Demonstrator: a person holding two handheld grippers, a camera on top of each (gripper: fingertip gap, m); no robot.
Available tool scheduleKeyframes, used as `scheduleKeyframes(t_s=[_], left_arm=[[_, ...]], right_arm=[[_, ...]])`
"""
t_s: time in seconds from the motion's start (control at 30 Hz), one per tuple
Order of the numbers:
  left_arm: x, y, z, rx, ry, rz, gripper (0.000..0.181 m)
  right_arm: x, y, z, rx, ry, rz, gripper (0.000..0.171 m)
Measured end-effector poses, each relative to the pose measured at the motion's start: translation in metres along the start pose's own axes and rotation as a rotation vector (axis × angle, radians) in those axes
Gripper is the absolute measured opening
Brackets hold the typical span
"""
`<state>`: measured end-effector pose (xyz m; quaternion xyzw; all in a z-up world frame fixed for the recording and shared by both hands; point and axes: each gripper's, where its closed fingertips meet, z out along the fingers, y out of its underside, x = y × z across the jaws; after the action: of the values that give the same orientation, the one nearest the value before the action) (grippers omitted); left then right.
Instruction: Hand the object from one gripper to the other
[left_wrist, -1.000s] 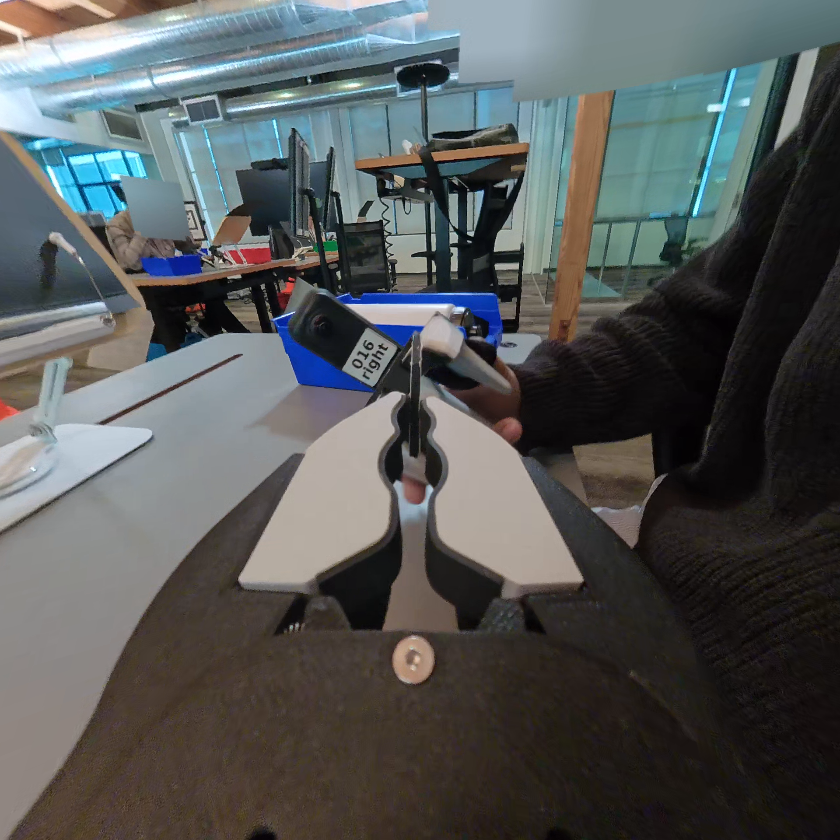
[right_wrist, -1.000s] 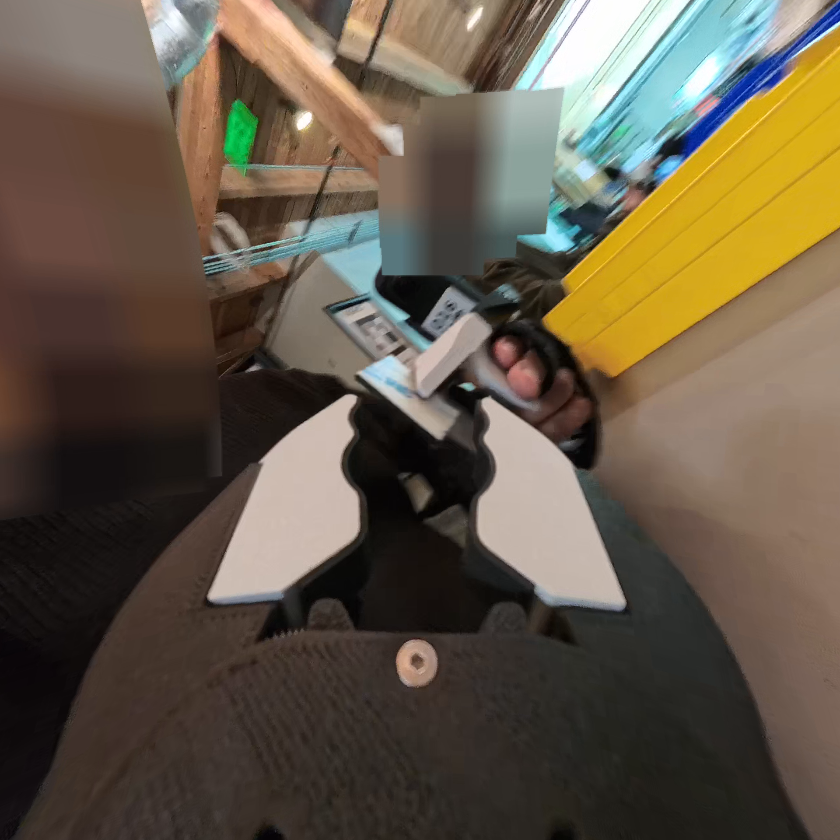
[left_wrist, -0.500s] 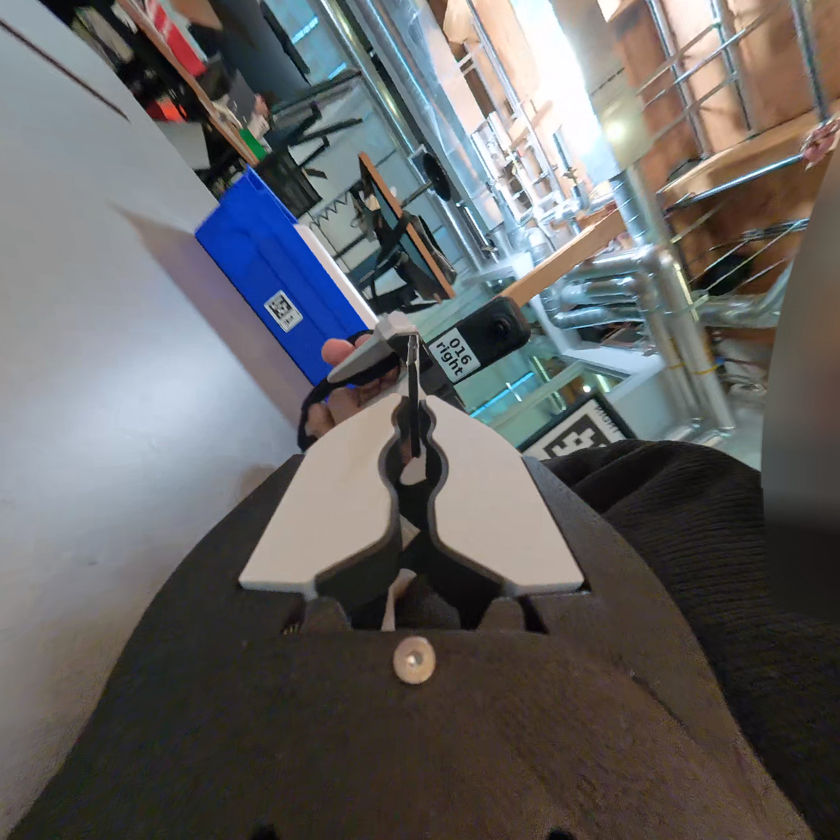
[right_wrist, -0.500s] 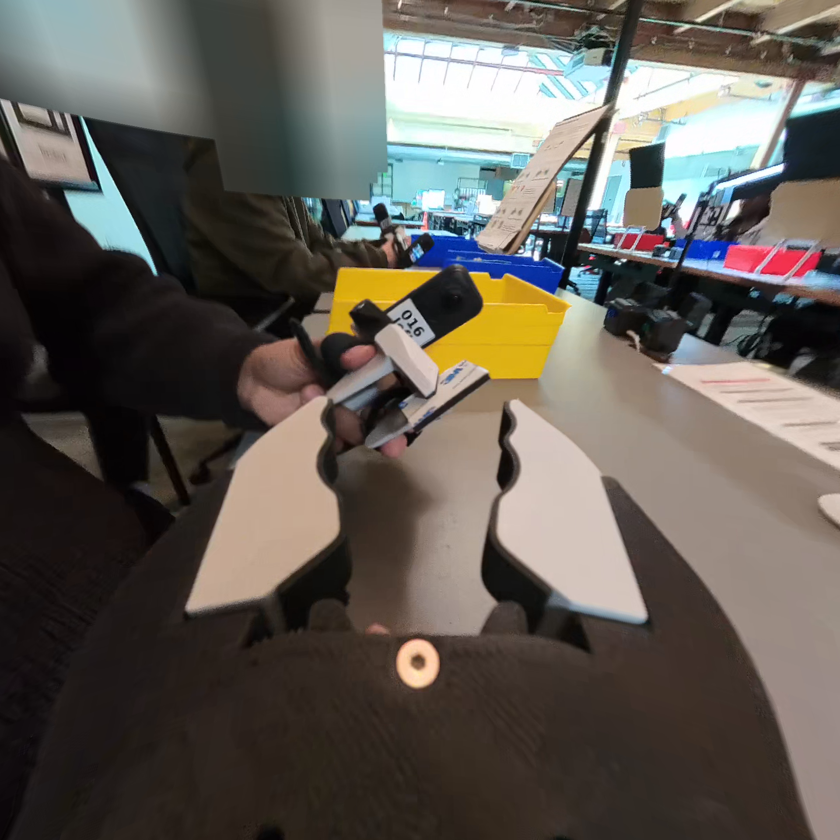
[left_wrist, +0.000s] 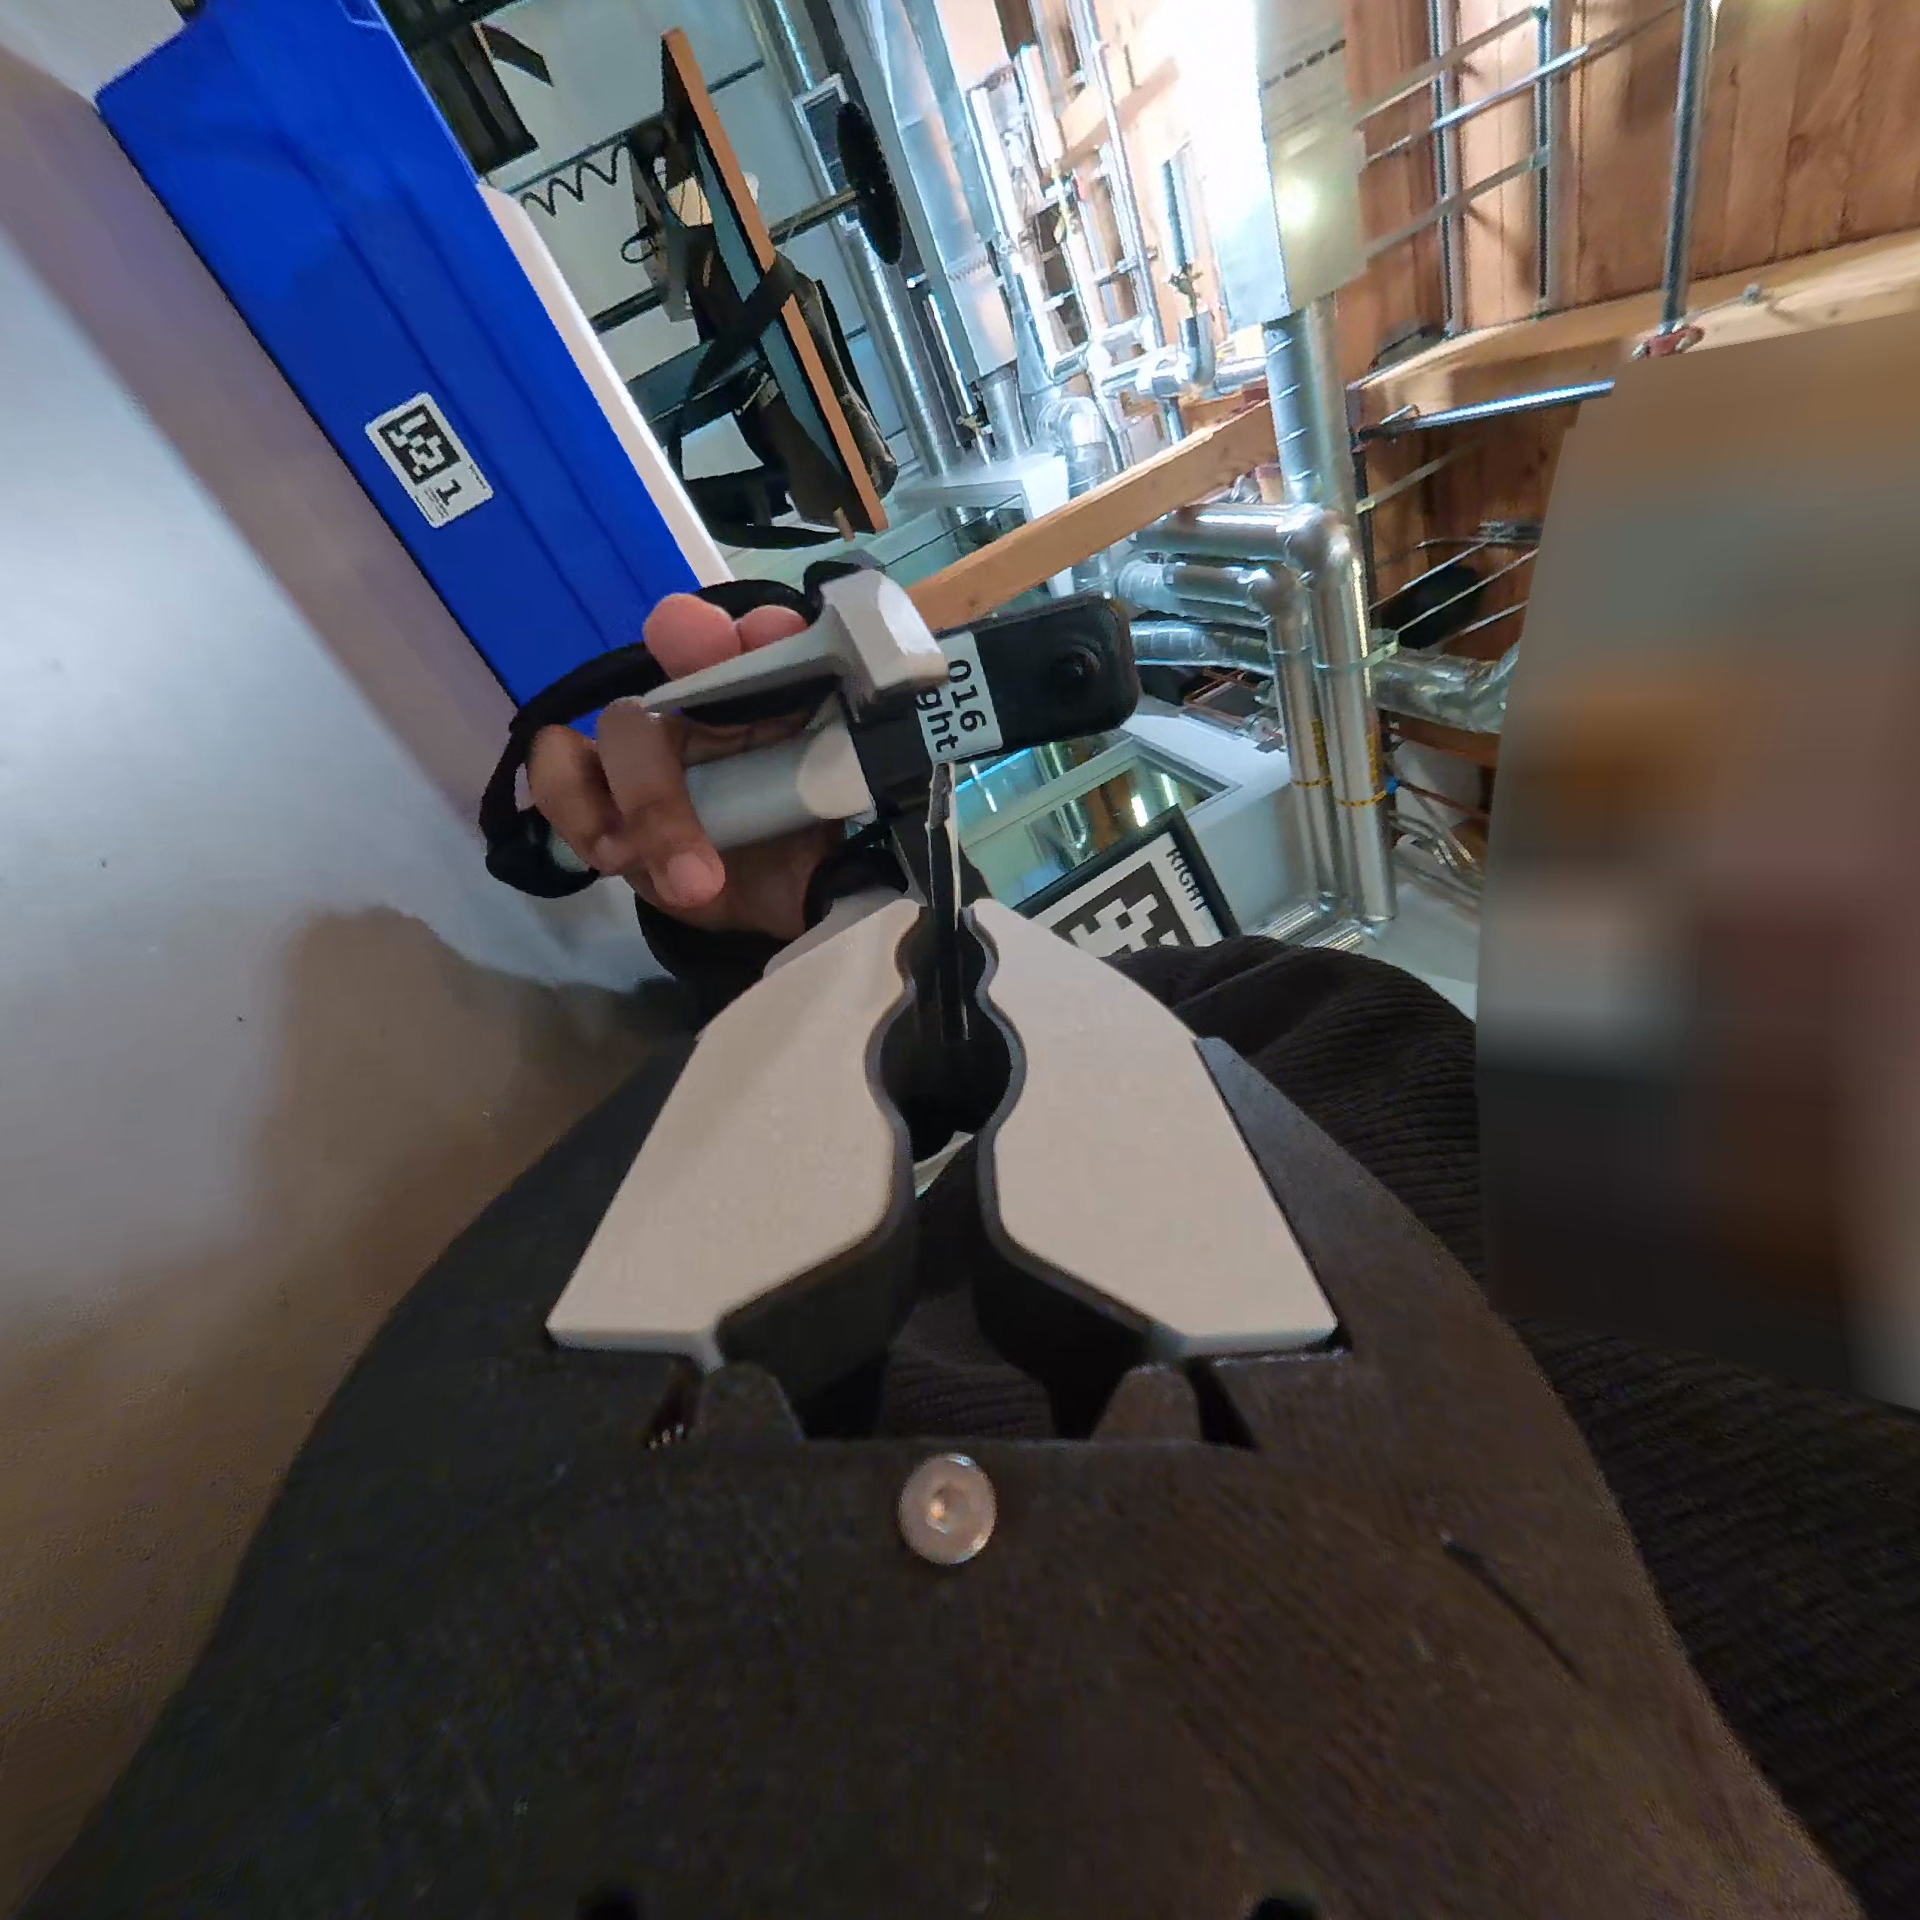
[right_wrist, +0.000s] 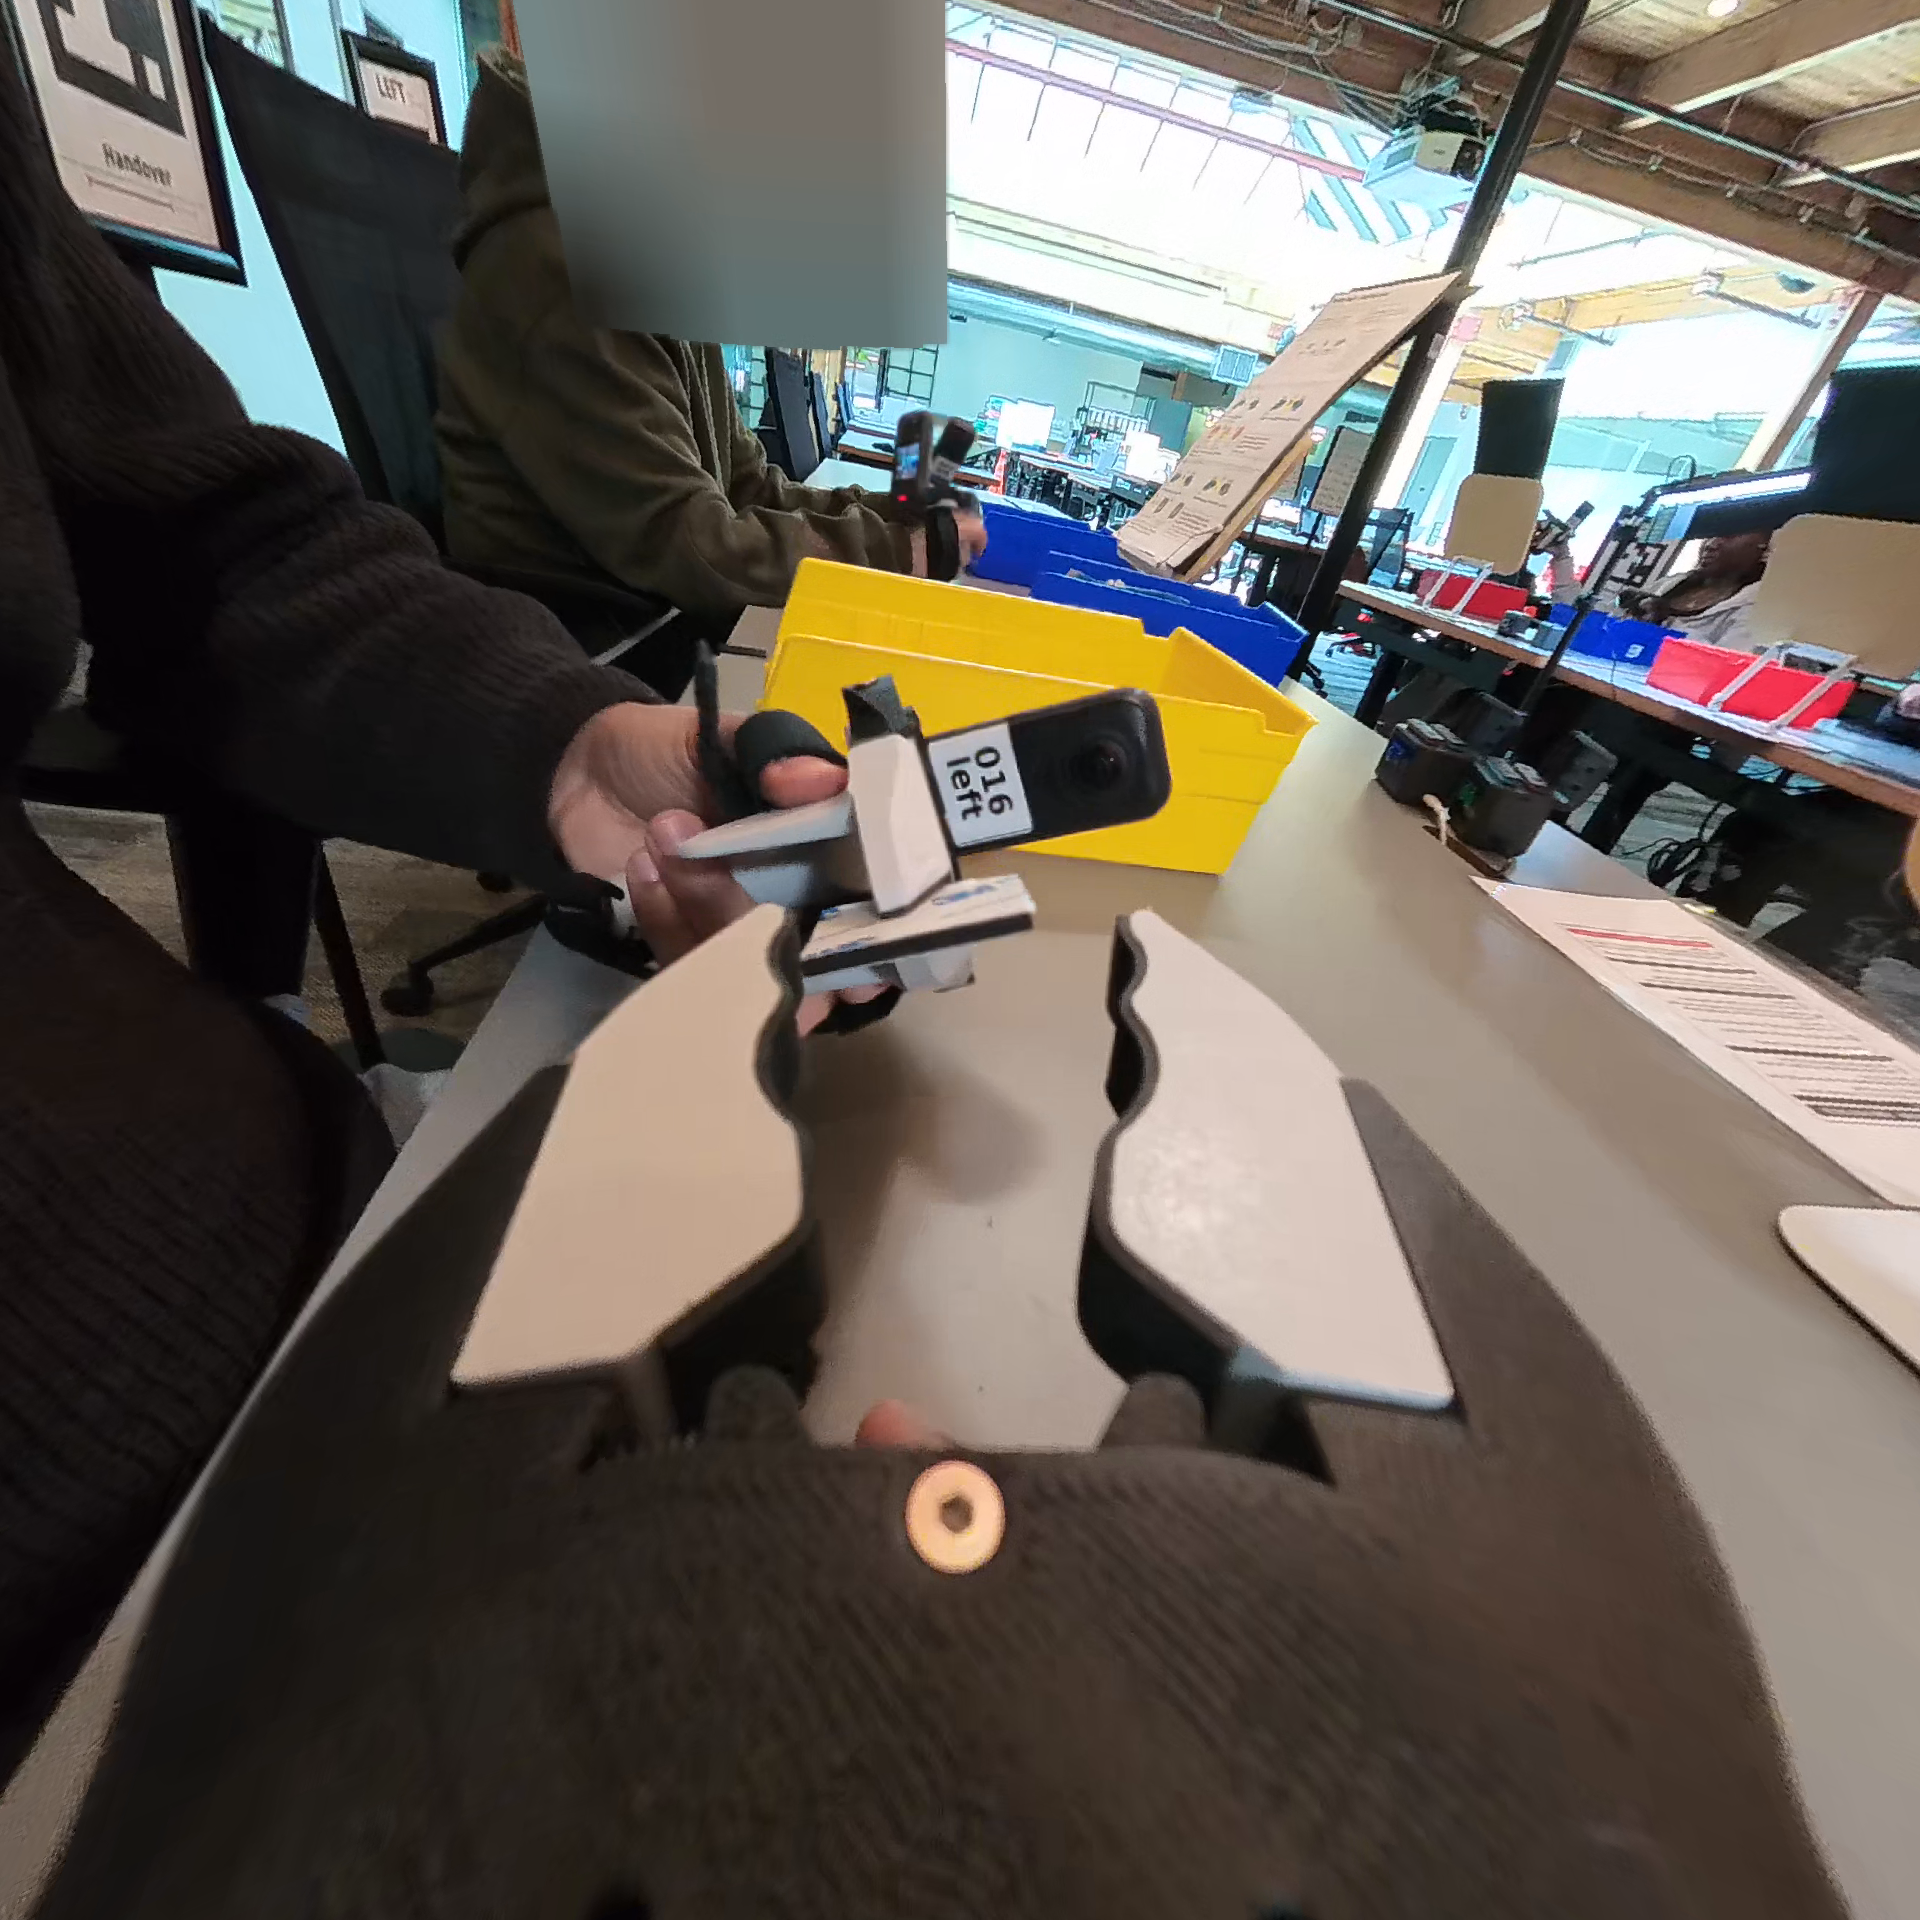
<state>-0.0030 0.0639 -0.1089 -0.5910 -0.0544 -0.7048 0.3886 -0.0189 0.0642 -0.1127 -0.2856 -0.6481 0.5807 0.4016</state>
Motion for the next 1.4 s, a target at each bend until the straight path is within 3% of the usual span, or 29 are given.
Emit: scheduleKeyframes(t_s=[0.2,0.4,0.7,1.13,1.4], left_arm=[[-0.002,0.0,-0.001,0.0,0.012,-0.029,0.004],[0.005,-0.017,-0.001,0.132,0.025,0.116,0.054],[0.0,-0.035,-0.015,0.255,0.036,0.082,0.057],[0.001,-0.032,-0.008,0.214,0.053,0.088,0.056],[0.0,-0.031,0.003,0.164,0.056,0.126,0.051]], right_arm=[[-0.007,0.001,0.002,-0.035,0.006,-0.113,0.048],[0.003,-0.008,-0.003,-0.009,0.056,-0.085,0.043],[0.021,-0.027,-0.019,0.142,0.058,0.155,0.043],[0.024,-0.025,-0.021,0.09,0.082,0.252,0.043],[0.048,-0.051,-0.057,0.103,0.338,0.197,0.043]])
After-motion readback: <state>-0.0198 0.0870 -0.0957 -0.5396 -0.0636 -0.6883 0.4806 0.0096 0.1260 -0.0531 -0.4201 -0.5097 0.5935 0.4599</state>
